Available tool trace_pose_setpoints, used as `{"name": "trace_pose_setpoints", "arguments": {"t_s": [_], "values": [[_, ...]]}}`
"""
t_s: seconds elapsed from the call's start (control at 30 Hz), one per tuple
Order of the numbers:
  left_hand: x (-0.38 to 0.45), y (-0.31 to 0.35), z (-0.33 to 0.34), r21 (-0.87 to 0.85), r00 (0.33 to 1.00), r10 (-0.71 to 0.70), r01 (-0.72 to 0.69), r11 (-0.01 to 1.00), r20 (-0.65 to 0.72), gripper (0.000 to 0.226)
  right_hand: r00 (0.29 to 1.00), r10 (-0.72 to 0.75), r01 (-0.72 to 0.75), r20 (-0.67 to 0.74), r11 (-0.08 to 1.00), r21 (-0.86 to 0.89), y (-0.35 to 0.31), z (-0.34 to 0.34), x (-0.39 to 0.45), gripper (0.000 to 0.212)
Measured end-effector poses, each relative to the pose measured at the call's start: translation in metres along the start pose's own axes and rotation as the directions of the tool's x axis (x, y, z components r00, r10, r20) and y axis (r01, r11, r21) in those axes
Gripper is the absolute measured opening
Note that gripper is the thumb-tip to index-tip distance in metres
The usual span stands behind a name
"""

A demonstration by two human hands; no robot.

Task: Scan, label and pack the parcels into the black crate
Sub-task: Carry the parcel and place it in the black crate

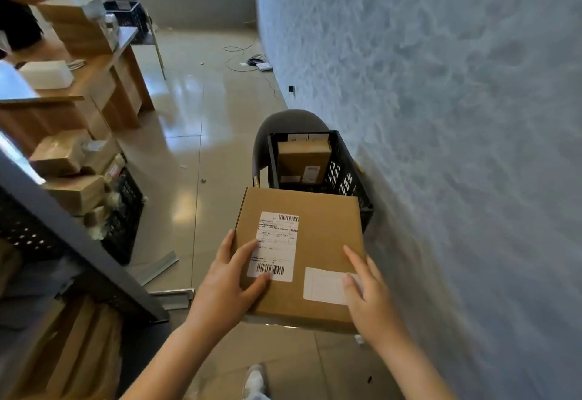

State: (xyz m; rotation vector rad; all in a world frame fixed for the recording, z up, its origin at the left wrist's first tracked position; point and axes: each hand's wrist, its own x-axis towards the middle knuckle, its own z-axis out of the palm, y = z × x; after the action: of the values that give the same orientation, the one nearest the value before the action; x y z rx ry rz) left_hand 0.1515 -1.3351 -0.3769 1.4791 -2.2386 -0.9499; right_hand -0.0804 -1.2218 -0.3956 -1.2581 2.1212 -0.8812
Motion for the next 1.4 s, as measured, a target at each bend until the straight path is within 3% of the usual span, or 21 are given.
{"name": "trace_pose_setpoints", "arguments": {"t_s": [0.4,0.63,0.8,0.93,1.07,1.2,1.3,1.4], "values": [[0.247,0.0,0.002,-0.039,0.997,-0.029,0.032,0.999,0.077,0.065,0.994,0.106,-0.106,0.002,0.994,0.018,-0.002,-0.01,0.227,0.048],[0.371,0.014,0.038,-0.257,0.97,-0.24,0.238,0.937,0.023,0.089,0.987,0.156,-0.158,0.034,0.986,0.045,0.019,-0.039,0.379,0.098],[0.442,0.029,0.057,-0.35,0.944,-0.328,0.317,0.881,0.031,0.09,0.975,0.181,-0.189,0.127,0.98,0.055,0.034,-0.06,0.477,0.074],[0.491,0.036,0.069,-0.428,0.924,-0.379,0.361,0.828,0.046,0.079,0.956,0.266,-0.29,0.126,0.923,0.254,0.042,-0.063,0.532,0.046],[0.527,0.033,0.086,-0.502,0.902,-0.426,0.402,0.766,0.073,0.061,0.9,0.412,-0.435,0.14,0.845,0.312,0.057,-0.059,0.565,0.061],[0.555,0.027,0.107,-0.581,0.845,-0.52,0.487,0.652,0.125,0.046,0.795,0.566,-0.607,0.219,0.733,0.309,0.091,-0.045,0.587,0.077],[0.571,0.02,0.124,-0.528,0.825,-0.538,0.54,0.656,0.174,0.046,0.735,0.63,-0.677,0.25,0.67,0.303,0.113,-0.035,0.6,0.064],[0.581,0.003,0.141,-0.407,0.797,-0.563,0.599,0.69,0.218,0.038,0.749,0.619,-0.662,0.237,0.704,0.257,0.131,-0.022,0.606,0.039]]}}
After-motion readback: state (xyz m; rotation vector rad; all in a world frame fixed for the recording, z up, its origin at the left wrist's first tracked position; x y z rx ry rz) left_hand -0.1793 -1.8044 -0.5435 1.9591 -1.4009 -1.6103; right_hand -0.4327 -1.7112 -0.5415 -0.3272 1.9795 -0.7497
